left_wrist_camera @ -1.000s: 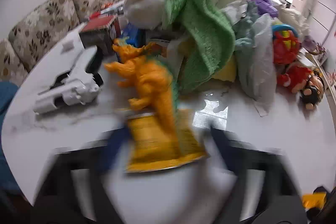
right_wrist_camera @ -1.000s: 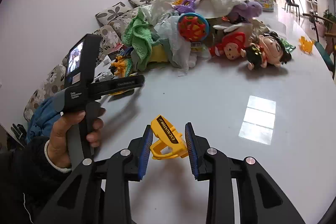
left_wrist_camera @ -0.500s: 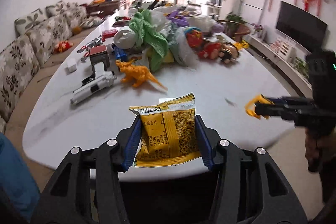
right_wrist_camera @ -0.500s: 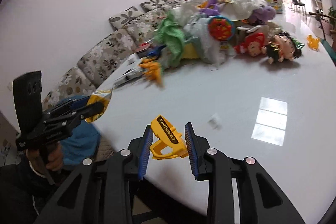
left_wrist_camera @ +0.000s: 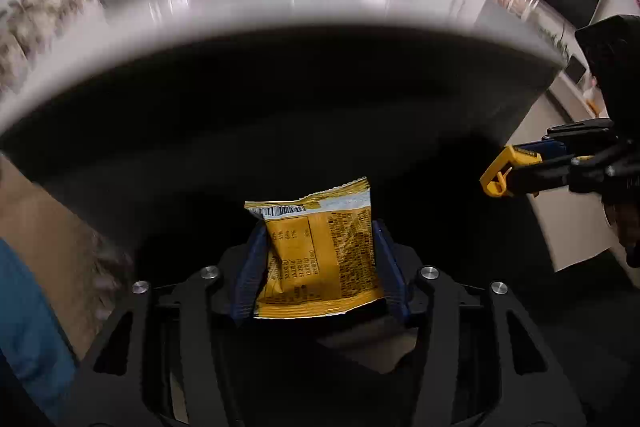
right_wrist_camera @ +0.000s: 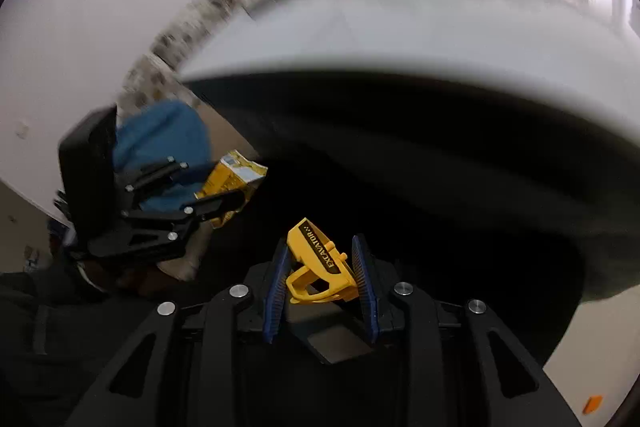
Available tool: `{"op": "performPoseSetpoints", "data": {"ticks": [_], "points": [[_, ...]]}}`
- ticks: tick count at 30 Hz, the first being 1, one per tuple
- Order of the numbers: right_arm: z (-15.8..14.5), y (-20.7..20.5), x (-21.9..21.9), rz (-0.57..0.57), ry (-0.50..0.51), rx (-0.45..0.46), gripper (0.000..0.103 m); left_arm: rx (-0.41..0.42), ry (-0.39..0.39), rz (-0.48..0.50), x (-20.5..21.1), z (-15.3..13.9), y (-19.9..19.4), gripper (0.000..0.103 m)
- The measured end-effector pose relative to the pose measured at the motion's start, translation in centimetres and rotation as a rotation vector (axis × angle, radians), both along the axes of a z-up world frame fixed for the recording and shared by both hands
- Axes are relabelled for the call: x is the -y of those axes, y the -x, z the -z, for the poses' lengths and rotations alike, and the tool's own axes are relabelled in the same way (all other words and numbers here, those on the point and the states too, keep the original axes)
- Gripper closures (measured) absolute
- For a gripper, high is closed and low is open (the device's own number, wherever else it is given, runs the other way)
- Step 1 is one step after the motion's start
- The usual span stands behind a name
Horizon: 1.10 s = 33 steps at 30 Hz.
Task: Collect trash
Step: 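Lower the yellow piece and yellow bag into the quilted bin and open both tools, then grasp the orange toy dinosaur with the right tool while the left tool grasps the white toy pistol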
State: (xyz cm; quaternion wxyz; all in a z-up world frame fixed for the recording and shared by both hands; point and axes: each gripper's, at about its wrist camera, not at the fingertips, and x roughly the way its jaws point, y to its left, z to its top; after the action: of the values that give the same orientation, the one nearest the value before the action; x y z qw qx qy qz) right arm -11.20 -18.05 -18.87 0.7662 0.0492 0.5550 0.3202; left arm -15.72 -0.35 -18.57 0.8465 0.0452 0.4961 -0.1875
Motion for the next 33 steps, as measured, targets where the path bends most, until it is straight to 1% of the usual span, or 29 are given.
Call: {"op": "performPoseSetpoints", "data": {"ticks": [1,2,3,4,5,6,7,8,9,11,12,13,14,15,16,17,18,19,20,21,23,24,26,27,28,29,30,31,33], "points": [[2.0,-0.5,-0.5,-0.012,0.038,-0.026,0.050,-0.067,-0.010,0.008,0.2,2.2,-1.1,0.041],[3.9,-1.0,-0.9,-0.015,0.075,-0.040,0.038,-0.101,-0.022,0.008,0.3,3.5,-1.5,0.032],[4.9,-1.2,-1.0,-0.014,0.097,-0.043,0.036,-0.162,-0.039,0.024,0.7,5.5,-2.3,0.029],[6.1,-1.5,-1.3,-0.017,0.128,-0.053,0.040,-0.195,-0.063,0.023,0.9,6.9,-2.8,0.029],[6.7,-1.5,-1.4,-0.020,0.144,-0.066,0.040,-0.224,-0.083,0.025,1.0,7.9,-3.1,0.029],[6.5,-1.4,-1.4,-0.020,0.142,-0.068,0.041,-0.257,-0.092,0.034,1.2,8.6,-3.2,0.029],[5.9,-1.2,-1.4,-0.023,0.128,-0.063,0.041,-0.259,-0.098,0.032,1.1,8.6,-3.1,0.029],[4.8,-0.9,-1.3,-0.029,0.118,-0.047,0.041,-0.245,-0.097,0.036,1.0,8.2,-2.9,0.029],[2.9,-0.5,-1.3,-0.039,0.111,-0.008,0.041,-0.225,-0.087,0.047,0.9,7.3,-2.7,0.029],[-2.3,0.0,-1.4,-0.069,0.044,0.081,0.041,-0.171,-0.048,0.058,0.3,4.5,-2.0,0.029],[-4.4,-0.2,-1.5,-0.077,0.019,0.118,0.041,-0.122,-0.010,0.068,-0.2,2.2,-1.6,0.029],[-7.0,-0.7,-1.8,-0.083,-0.004,0.177,0.038,-0.067,0.026,0.076,-0.7,0.0,-1.2,0.028],[-9.6,-1.8,-2.4,-0.090,-0.011,0.246,0.036,-0.027,0.049,0.080,-1.1,-1.4,-1.0,0.025],[-11.1,-2.8,-3.1,-0.097,-0.006,0.288,0.032,0.027,0.074,0.080,-1.6,-3.2,-0.8,0.020],[-12.6,-4.4,-4.0,-0.104,0.011,0.345,0.032,0.097,0.101,0.070,-2.3,-5.3,-0.7,0.018],[-13.9,-6.7,-5.6,-0.112,0.048,0.412,0.032,0.140,0.115,0.057,-2.9,-6.5,-0.9,0.015],[-14.5,-8.6,-6.6,-0.118,0.074,0.445,0.032,0.176,0.125,0.041,-3.4,-7.6,-1.1,0.015],[-14.9,-10.7,-7.9,-0.122,0.097,0.462,0.032,0.202,0.131,0.022,-3.8,-8.5,-1.8,0.015],[-15.1,-13.9,-9.8,-0.131,0.134,0.473,0.032,0.228,0.136,-0.005,-4.4,-9.2,-2.2,0.015],[-14.9,-16.0,-10.6,-0.136,0.160,0.473,0.032,0.247,0.141,-0.033,-5.2,-9.8,-2.7,0.015],[-14.1,-20.6,-13.0,-0.145,0.214,0.452,0.032,0.260,0.155,-0.072,-6.1,-10.4,-3.2,0.015],[-13.7,-21.8,-13.6,-0.148,0.232,0.444,0.032,0.261,0.172,-0.090,-6.6,-10.4,-3.3,0.015],[-12.0,-25.5,-15.5,-0.149,0.280,0.396,0.032,0.253,0.198,-0.125,-7.9,-10.4,-3.9,0.015],[-11.2,-26.4,-15.8,-0.142,0.290,0.366,0.038,0.253,0.199,-0.137,-8.2,-10.4,-4.3,0.015],[-10.2,-27.6,-16.2,-0.136,0.295,0.312,0.055,0.259,0.189,-0.148,-8.3,-10.6,-4.9,0.015],[-10.0,-28.1,-16.3,-0.105,0.276,0.318,0.058,0.267,0.172,-0.155,-8.4,-10.7,-5.4,0.015],[-9.6,-28.2,-16.2,-0.095,0.270,0.295,0.058,0.277,0.153,-0.161,-8.5,-10.8,-6.1,0.015],[-9.7,-27.9,-15.9,-0.084,0.254,0.281,0.059,0.288,0.135,-0.165,-8.8,-11.0,-7.1,0.015],[-10.3,-26.0,-14.3,-0.066,0.178,0.254,0.060,0.328,0.081,-0.168,-9.1,-11.7,-8.9,0.015]]}}
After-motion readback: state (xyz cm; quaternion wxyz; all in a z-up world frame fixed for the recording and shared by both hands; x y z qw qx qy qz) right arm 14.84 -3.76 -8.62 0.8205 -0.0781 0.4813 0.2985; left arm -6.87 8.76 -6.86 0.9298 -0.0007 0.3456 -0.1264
